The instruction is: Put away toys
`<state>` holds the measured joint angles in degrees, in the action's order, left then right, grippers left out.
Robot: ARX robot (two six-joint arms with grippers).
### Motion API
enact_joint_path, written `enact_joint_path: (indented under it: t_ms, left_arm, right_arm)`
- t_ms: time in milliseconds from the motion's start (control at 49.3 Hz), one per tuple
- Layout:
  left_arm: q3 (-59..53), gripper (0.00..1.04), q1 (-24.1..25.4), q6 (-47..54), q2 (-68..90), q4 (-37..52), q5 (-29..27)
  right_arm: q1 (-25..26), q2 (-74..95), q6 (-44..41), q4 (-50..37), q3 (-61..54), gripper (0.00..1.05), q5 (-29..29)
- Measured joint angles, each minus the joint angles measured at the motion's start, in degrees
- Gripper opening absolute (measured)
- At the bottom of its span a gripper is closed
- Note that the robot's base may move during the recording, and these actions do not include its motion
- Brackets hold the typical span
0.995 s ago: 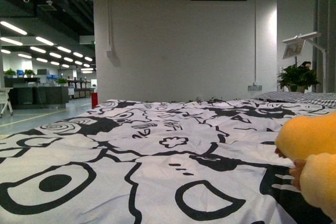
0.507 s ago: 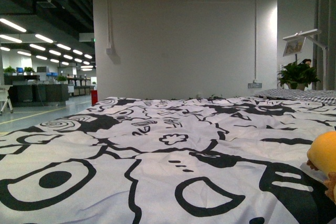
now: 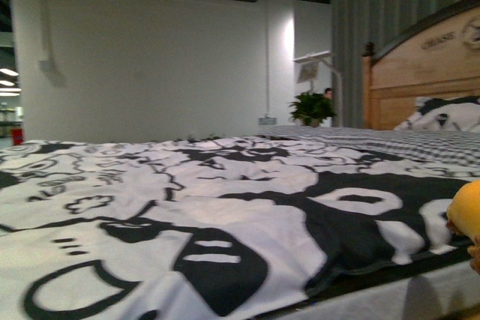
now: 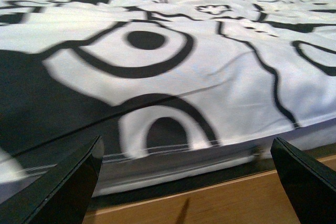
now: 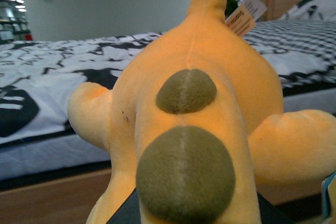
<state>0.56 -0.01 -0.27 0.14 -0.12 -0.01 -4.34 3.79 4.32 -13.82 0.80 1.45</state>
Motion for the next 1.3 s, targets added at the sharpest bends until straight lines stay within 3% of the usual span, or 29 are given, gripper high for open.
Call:
enact_joint_path:
  t_ms: [1299]
  left_arm:
    - [0.0,0.99,0.0,0.0,0.0,0.0,-0.09]
  right_arm:
    - [-0.02,-0.09,0.26,0.07,0.0,0.19,-0.2]
